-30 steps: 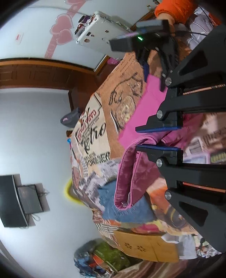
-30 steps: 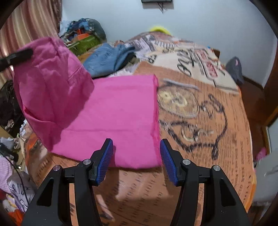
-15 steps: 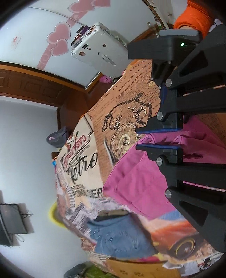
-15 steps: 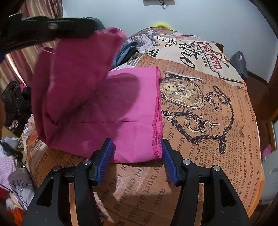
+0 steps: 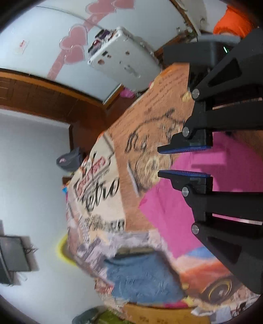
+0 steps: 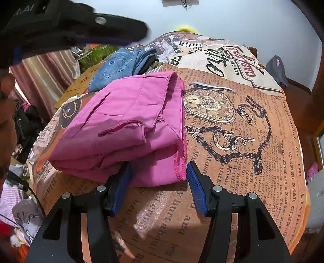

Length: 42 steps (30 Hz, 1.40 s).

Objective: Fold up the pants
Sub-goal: 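Open the left gripper and press the folded pink pants flat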

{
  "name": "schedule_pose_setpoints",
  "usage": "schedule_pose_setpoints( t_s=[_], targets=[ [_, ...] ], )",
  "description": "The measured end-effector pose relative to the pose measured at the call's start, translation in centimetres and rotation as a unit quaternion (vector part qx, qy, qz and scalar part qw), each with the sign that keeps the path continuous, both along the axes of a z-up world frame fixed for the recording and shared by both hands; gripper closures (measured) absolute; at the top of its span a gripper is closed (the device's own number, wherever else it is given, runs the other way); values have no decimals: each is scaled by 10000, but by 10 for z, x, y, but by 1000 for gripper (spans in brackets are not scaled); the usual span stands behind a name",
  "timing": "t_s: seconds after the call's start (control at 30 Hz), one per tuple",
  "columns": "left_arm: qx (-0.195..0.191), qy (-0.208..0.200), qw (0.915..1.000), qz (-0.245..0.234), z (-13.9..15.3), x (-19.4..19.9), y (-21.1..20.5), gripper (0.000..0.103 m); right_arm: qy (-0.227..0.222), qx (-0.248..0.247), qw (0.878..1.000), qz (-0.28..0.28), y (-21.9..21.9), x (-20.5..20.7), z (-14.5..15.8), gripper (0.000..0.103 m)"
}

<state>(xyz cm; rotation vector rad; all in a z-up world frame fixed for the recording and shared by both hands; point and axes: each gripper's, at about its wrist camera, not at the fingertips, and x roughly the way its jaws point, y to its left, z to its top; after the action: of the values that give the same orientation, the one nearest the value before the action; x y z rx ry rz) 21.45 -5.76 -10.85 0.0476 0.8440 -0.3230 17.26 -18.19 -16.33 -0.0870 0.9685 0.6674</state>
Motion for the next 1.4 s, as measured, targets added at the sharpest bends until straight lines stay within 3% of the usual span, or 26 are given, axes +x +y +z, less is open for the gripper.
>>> schedule_pose_setpoints(
  t_s=[0.1, 0.33, 0.53, 0.63, 0.8, 1.07, 1.4],
  targets=[
    [197, 80, 9995, 227, -7, 9, 29, 87, 14, 46, 10000, -18, -2, -1, 1, 51],
    [447, 789, 9926, 802, -57, 49, 103, 87, -2, -161, 9998, 70, 0, 4, -2, 51],
    [454, 1196, 9879, 880, -102, 87, 128, 86, 44, -334, 9992, 194, -2, 11, -4, 51],
    [689, 1360, 9845, 866, -124, 97, 133, 86, 139, -332, 9991, 234, -6, 19, -6, 50],
    [856, 1251, 9867, 586, -135, 78, 137, 85, 96, -539, 9983, 192, -11, 37, -7, 50],
    [535, 1448, 9874, 339, -130, 15, 144, 85, 54, -880, 9961, -103, -23, 90, -22, 50],
    [-37, 1400, 9851, 1001, -123, -22, 146, 85, -242, -1144, 9923, -406, -15, 129, -25, 50]
  ],
)
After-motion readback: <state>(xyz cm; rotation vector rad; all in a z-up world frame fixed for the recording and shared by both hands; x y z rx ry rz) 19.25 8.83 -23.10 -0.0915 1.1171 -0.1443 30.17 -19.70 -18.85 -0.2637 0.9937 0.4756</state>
